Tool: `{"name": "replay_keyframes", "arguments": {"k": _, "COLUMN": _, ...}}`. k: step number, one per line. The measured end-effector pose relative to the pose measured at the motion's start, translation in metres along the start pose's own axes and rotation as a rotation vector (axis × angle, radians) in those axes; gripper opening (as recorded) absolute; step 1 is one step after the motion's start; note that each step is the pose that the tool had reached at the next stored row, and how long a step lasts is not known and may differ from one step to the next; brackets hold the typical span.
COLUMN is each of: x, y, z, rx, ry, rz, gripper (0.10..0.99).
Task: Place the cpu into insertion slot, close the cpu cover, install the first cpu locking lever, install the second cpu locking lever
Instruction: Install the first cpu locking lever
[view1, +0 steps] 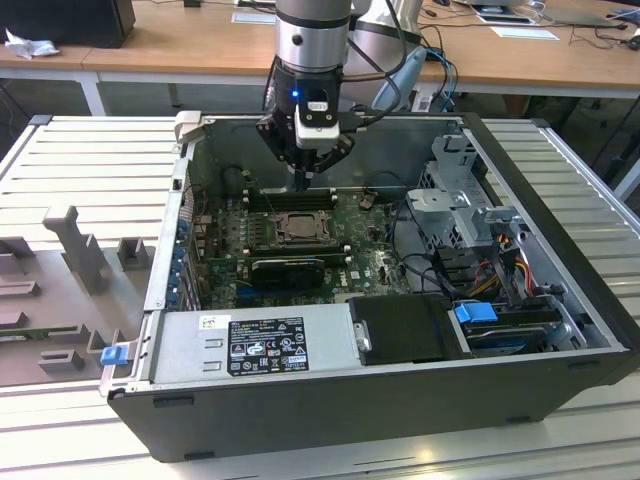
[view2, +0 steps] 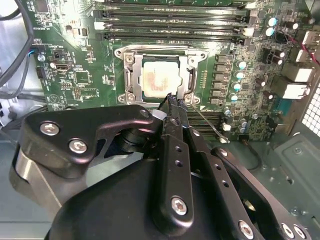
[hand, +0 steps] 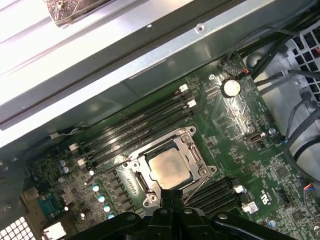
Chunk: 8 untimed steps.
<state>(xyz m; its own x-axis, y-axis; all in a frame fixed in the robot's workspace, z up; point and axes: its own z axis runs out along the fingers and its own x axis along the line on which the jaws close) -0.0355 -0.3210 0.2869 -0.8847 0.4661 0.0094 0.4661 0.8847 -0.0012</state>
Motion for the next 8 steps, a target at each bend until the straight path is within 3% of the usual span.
{"name": "replay_keyframes", "arguments": {"k": 8, "x": 0.0000, "y": 0.0000, "z": 0.0000, "rx": 0.000, "ry": -0.0001, "rz": -0.036, "gripper": 0.106}}
